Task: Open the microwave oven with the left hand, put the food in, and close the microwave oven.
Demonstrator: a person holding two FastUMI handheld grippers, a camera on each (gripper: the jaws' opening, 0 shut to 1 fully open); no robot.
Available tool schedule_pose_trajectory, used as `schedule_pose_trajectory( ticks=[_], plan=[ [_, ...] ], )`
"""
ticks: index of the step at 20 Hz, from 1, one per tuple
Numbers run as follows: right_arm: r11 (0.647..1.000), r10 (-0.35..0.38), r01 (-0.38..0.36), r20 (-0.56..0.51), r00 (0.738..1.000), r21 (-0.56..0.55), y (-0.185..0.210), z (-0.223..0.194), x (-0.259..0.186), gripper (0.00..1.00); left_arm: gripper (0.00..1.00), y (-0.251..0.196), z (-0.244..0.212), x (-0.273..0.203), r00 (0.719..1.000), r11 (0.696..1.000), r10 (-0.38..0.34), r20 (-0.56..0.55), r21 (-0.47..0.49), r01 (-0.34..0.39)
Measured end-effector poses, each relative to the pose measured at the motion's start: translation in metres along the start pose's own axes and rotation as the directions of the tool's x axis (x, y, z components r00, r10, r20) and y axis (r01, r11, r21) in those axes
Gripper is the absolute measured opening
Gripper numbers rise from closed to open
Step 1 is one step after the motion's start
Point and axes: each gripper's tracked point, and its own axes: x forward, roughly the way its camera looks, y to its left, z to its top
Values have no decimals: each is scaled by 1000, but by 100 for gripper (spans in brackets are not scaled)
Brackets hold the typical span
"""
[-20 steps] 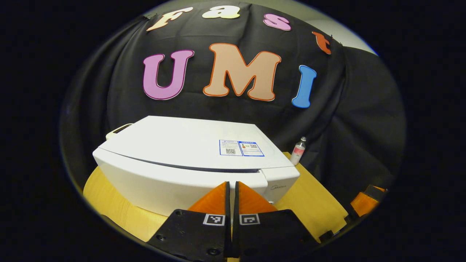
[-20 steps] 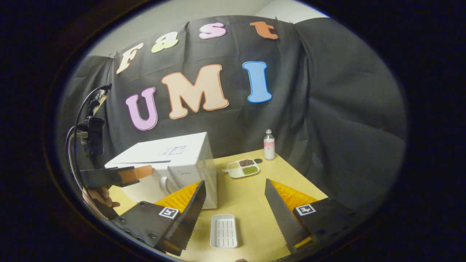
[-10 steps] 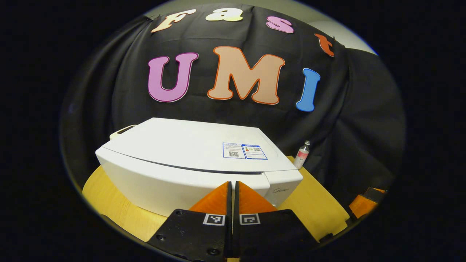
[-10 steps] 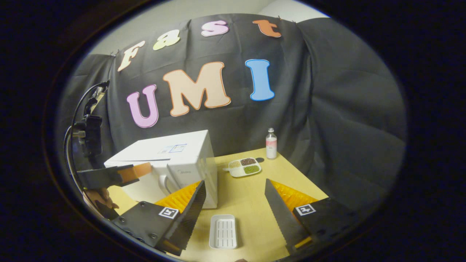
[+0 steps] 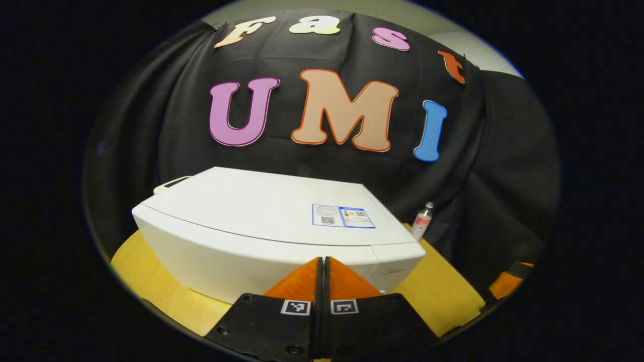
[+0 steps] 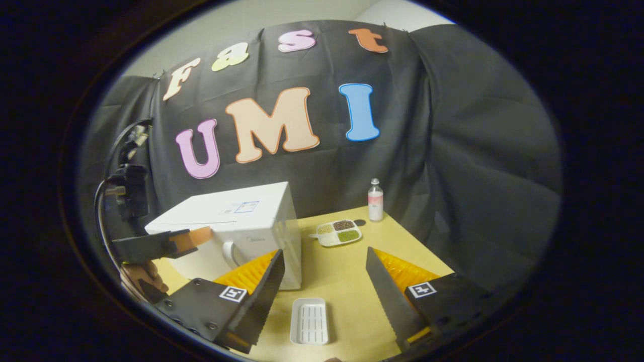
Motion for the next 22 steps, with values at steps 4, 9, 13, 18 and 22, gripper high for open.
schedule_pose_trajectory(
  ticks=[4, 9, 13, 18, 22],
  plan=[
    [1000, -14, 14, 12, 1000, -6, -2, 3, -4, 92, 1, -3, 6, 6, 1000, 999, -11, 9, 35, 10],
    [1000, -12, 12, -3, 1000, 3, 0, 1, -7, 92, 1, 6, -5, 0, 999, 999, -11, -44, 34, 12],
    [1000, 4, -4, -34, 999, -1, 7, 0, -8, 92, 1, 23, -7, -25, 998, 999, 13, -61, 48, -10],
    [999, 42, -42, -48, 998, -15, 27, 5, -5, 99, 20, 58, 2, -75, 995, 993, 92, -29, 72, -90],
    [992, 110, -112, -36, 993, -65, 56, 21, -9, 92, 55, 91, 7, -104, 981, 978, 193, -19, 78, -191]
  ],
)
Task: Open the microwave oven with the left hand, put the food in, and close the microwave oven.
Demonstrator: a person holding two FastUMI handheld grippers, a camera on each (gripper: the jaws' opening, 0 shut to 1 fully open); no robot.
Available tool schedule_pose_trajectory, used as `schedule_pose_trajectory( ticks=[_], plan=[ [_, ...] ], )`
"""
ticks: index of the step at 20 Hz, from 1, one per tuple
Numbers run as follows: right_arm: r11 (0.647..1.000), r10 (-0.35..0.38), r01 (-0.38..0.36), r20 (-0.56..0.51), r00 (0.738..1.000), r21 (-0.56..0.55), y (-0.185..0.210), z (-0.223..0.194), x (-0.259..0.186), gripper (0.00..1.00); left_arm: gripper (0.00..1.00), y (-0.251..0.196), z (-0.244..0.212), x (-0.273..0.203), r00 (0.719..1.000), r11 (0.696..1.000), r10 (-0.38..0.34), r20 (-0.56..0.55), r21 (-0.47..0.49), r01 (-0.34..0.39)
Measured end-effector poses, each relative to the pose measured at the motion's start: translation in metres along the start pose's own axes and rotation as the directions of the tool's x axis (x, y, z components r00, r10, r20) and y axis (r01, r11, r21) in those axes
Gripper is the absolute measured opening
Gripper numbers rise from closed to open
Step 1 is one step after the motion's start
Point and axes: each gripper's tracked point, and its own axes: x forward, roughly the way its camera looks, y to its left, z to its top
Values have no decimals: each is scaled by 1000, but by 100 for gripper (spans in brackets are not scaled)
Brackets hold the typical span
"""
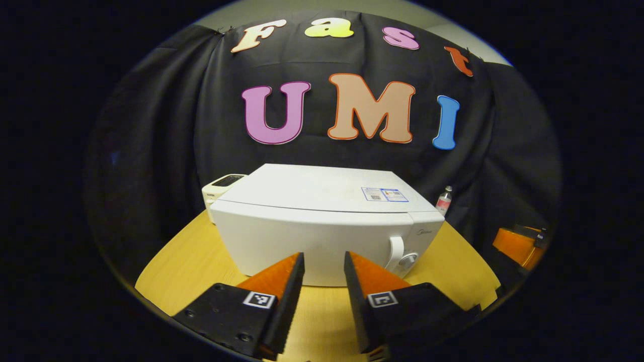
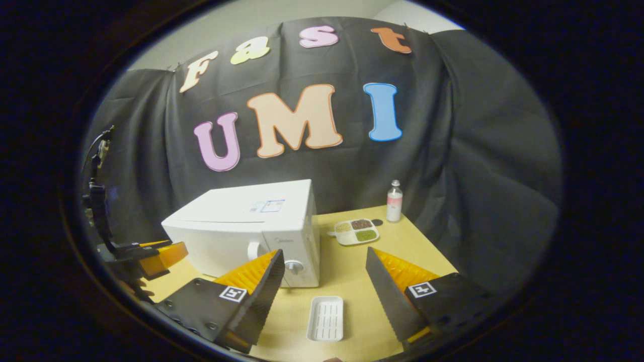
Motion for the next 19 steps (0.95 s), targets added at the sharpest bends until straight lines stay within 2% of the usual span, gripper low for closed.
schedule_pose_trajectory(
  ticks=[1, 2, 3, 4, 5, 7, 8, 9, 10, 19],
  plan=[
    [1000, 19, -19, 12, 1000, -10, 8, 7, -1, 92, 84, 9, 6, -4, 999, 1000, 29, 19, -1, -29],
    [999, 39, -39, 26, 999, -20, 14, 13, -2, 92, 92, 14, 13, -6, 998, 999, 49, 28, -7, -49],
    [998, 61, -60, 37, 997, -29, 21, 20, -2, 99, 98, 20, 16, -9, 997, 998, 64, 34, -15, -63],
    [997, 77, -75, 47, 996, -33, 25, 24, -2, 100, 96, 26, 25, -16, 996, 997, 77, 45, -24, -76],
    [995, 90, -89, 55, 994, -35, 28, 29, -2, 92, 96, 28, 31, -20, 995, 996, 89, 55, -33, -87],
    [994, 106, -102, 76, 991, -45, 31, 35, -2, 92, 96, 34, 42, -26, 990, 993, 115, 77, -48, -112],
    [993, 111, -108, 79, 991, -47, 31, 36, 0, 100, 96, 36, 45, -29, 989, 991, 124, 85, -51, -120],
    [993, 112, -108, 73, 991, -48, 30, 34, 2, 100, 96, 36, 47, -31, 987, 991, 129, 91, -48, -125],
    [993, 110, -107, 68, 992, -49, 28, 32, 2, 92, 96, 35, 47, -32, 987, 991, 131, 92, -38, -128],
    [995, 61, -54, 90, 994, -82, 10, 37, -7, 92, 96, 7, 48, -24, 994, 997, 69, 84, -28, -67]
  ],
)
